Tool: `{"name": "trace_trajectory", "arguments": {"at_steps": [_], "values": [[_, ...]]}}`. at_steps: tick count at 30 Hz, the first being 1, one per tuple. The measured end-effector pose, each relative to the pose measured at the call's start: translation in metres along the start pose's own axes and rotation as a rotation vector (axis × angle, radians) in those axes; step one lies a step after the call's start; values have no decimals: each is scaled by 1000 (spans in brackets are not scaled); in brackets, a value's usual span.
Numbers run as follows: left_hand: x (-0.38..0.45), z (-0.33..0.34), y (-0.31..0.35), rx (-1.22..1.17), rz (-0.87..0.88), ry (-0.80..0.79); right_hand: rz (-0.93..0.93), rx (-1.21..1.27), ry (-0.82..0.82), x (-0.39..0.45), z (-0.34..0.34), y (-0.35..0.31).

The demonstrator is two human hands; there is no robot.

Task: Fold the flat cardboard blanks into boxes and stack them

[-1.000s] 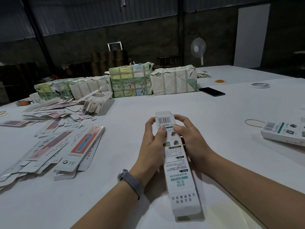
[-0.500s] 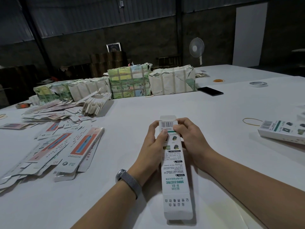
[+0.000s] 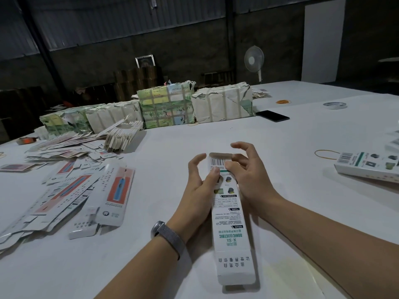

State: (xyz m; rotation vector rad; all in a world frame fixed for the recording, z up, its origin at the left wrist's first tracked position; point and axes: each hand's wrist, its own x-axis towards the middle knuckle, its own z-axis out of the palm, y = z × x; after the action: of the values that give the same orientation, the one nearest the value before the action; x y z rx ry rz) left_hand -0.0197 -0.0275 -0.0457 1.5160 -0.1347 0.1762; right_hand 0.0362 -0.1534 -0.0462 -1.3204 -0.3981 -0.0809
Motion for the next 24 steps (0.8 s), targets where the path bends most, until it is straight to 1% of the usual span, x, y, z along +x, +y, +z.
{"name": "trace_trajectory", "arguments": {"at_steps": [5,11,16,24], "values": [[1,0,1,38,-6,12,-34,-41,-23,0,0,-1],[1,-1,-1,31,-12,22,57,0,-103,-1,0,-2],[1,1,2,68,-33,-1,7,-117,-34,-2,-2,-2],[0,3,4,68,-31,0,3,-136,-9,0,-3,-2]]}}
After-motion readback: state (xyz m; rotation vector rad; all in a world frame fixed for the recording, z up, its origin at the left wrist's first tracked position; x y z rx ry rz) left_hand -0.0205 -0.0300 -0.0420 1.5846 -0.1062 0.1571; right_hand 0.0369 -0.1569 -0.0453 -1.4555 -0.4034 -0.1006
